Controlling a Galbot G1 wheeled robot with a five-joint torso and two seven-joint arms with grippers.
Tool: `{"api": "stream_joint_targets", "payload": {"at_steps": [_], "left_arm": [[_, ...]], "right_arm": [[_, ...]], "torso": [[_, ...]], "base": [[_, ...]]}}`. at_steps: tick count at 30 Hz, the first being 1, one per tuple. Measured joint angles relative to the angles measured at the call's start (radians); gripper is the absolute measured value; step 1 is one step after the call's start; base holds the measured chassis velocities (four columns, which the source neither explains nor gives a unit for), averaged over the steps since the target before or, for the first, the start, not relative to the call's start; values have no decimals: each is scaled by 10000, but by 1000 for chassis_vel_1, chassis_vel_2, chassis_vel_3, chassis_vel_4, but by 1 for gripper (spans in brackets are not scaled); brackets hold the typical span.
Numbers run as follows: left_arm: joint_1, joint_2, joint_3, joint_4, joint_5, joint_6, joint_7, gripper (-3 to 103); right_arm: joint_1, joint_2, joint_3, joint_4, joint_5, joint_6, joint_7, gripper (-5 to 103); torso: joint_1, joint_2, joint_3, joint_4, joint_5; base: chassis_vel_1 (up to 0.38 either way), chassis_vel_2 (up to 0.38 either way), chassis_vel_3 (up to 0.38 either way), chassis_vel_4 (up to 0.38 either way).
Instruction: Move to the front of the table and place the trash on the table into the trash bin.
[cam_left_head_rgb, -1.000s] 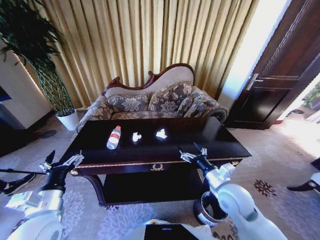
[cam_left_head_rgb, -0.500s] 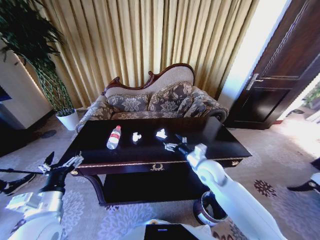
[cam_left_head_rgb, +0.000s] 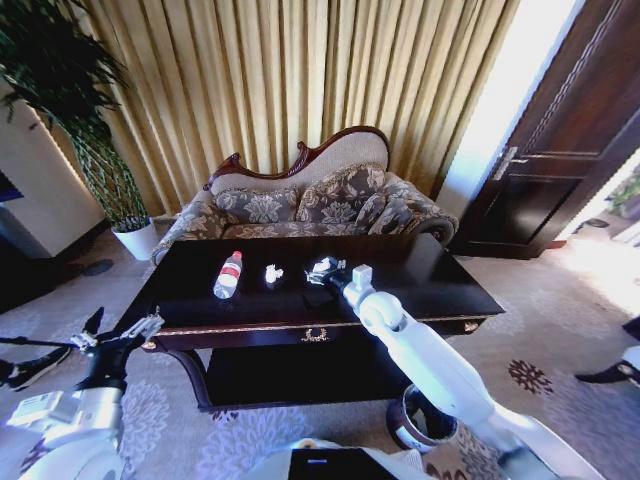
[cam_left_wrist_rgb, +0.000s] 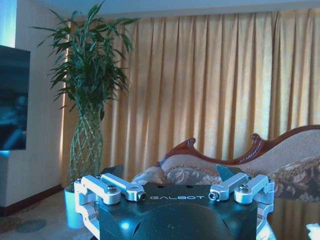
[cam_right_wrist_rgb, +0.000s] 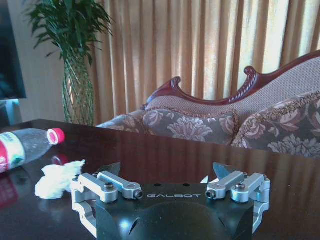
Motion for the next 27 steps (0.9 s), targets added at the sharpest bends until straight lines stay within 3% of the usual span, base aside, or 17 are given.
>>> {"api": "stream_joint_targets", "payload": {"at_steps": [21, 27], "left_arm": [[-59, -23, 26, 0, -50, -129, 90, 100], [-70, -29, 25, 0, -55, -150, 86, 100]], "right_arm": [[390, 82, 16, -1285, -468, -196, 92, 103], [354, -70, 78, -1309, -629, -268, 221, 84]], "torso": [[-1, 1, -1, 0, 1], [-2, 2, -1, -1, 0]], "base": [[0, 0, 0, 0], [0, 0, 0, 0]]}}
